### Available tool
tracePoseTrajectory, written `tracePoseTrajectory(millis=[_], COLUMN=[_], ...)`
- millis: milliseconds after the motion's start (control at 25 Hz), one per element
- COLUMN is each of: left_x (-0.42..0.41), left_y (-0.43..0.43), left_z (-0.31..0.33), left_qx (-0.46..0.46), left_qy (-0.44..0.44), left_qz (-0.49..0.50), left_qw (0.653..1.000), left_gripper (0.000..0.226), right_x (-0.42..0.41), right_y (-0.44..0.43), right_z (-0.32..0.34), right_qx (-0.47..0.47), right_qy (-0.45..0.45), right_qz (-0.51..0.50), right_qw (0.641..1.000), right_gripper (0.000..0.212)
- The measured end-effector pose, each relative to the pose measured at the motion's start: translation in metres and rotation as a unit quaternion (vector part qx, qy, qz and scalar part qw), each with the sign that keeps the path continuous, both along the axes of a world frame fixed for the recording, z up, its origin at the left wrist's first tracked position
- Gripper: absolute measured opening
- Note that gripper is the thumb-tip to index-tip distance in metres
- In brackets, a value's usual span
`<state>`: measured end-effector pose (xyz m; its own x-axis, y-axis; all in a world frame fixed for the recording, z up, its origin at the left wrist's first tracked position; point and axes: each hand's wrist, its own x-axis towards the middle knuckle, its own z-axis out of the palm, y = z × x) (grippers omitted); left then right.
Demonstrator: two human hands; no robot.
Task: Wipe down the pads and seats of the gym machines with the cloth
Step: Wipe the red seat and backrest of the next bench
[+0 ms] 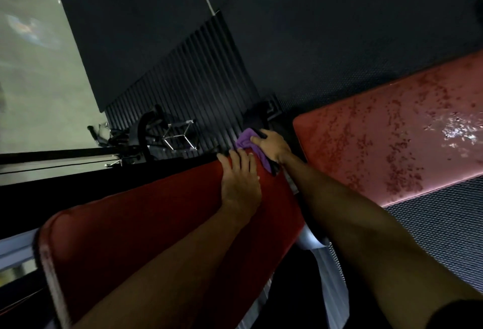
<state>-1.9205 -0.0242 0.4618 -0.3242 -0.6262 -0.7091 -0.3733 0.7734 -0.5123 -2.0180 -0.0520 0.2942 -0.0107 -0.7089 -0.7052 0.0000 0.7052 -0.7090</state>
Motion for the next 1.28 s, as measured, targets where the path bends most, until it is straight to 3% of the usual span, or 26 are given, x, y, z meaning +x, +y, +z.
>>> tracePoseTrajectory(millis=[80, 280, 400, 520, 640, 800, 1080, 1280], left_x=[-0.002, -0.003, -0.005, -0.012, -0.017, -0.026, -0.057, -0.071], left_y=[-0.003, -0.002, -0.004, -0.008, -0.012, -0.015, 0.018, 0.084], left_z=[-0.002, -0.004, -0.009, -0.018, -0.031, -0.049, -0.074, -0.076], left_qx=[0.0, 0.002, -0.006, 0.003, -0.003, 0.013, 0.039, 0.045], left_qy=[0.006, -0.004, 0.01, 0.008, -0.002, 0.015, 0.173, 0.264], left_qz=[0.003, -0.003, 0.006, 0.033, 0.04, 0.044, 0.129, 0.261], left_qw=[1.0, 1.0, 1.0, 0.999, 0.999, 0.999, 0.976, 0.928], left_gripper=[0.064, 0.064, 0.064, 0.062, 0.056, 0.053, 0.051, 0.044], right_x=[0.001, 0.024, 0.031, 0.012, -0.01, -0.028, -0.076, -0.099], right_y=[-0.003, 0.047, 0.063, 0.052, 0.051, 0.071, 0.117, 0.171], right_z=[0.009, 0.044, 0.025, 0.004, -0.003, -0.003, 0.001, 0.016], right_qx=[0.035, -0.039, -0.022, 0.027, -0.029, -0.07, -0.084, -0.085], right_qy=[-0.008, -0.043, 0.01, 0.051, 0.12, 0.217, 0.307, 0.34], right_qz=[-0.025, -0.172, -0.186, -0.111, -0.026, 0.012, 0.052, 0.091], right_qw=[0.999, 0.983, 0.982, 0.992, 0.992, 0.973, 0.946, 0.932], right_gripper=[0.043, 0.045, 0.048, 0.06, 0.057, 0.05, 0.052, 0.056])
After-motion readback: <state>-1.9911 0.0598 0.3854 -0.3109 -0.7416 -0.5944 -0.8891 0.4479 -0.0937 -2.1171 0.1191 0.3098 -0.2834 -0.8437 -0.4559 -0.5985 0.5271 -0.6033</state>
